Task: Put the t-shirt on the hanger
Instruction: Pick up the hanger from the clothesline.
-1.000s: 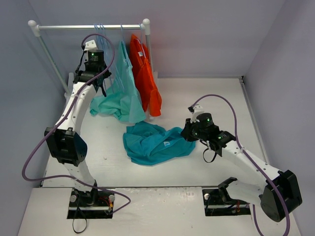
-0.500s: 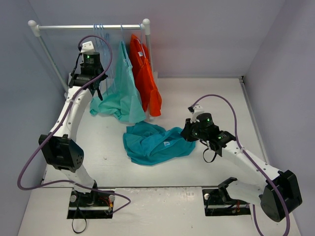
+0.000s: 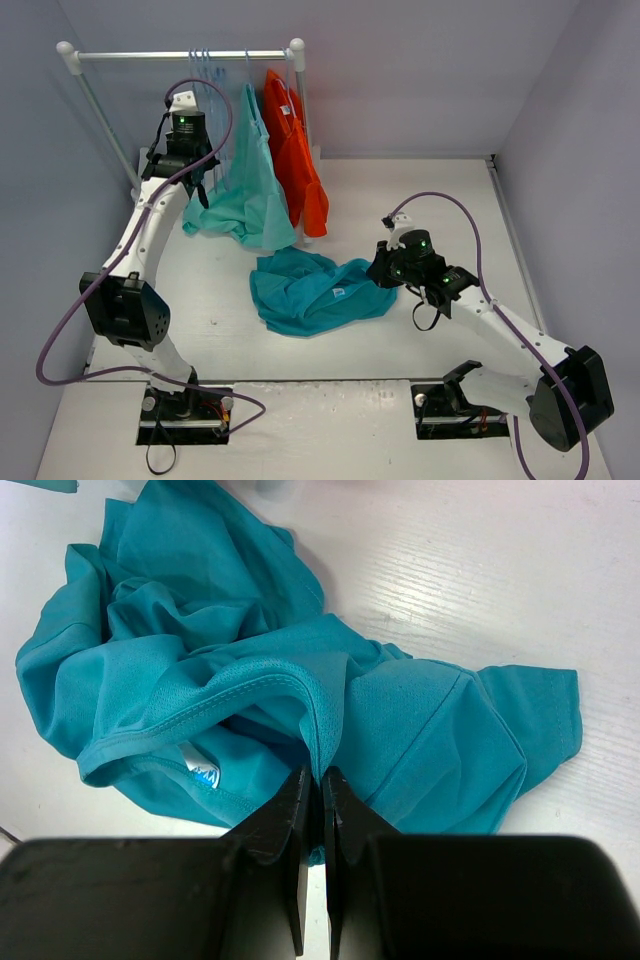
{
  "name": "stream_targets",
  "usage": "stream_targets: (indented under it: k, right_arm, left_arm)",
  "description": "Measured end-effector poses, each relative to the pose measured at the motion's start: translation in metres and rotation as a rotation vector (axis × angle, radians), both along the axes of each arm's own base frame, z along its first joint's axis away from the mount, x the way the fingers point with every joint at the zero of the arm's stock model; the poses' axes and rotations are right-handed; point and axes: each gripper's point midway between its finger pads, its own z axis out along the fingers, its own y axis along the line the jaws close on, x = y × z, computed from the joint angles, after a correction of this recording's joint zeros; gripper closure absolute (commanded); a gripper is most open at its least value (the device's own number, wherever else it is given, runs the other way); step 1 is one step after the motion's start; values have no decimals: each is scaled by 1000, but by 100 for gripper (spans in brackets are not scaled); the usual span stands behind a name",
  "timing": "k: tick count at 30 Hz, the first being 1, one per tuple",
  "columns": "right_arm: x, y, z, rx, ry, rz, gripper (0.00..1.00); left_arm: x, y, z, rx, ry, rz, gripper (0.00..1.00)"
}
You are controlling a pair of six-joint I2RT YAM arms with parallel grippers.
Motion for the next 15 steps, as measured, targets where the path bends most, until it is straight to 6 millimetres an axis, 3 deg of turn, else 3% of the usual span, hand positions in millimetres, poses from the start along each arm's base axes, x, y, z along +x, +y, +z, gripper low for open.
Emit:
stream_targets:
  k: [7,15]
  right_arm:
    - [0,0,0,1,1,2,100]
    - [-2,0,2,7,-3,5,100]
  left_arm:
    - [-1,2,1,24,2,-8,100]
    - [-6,8,10,63,-6,-12,100]
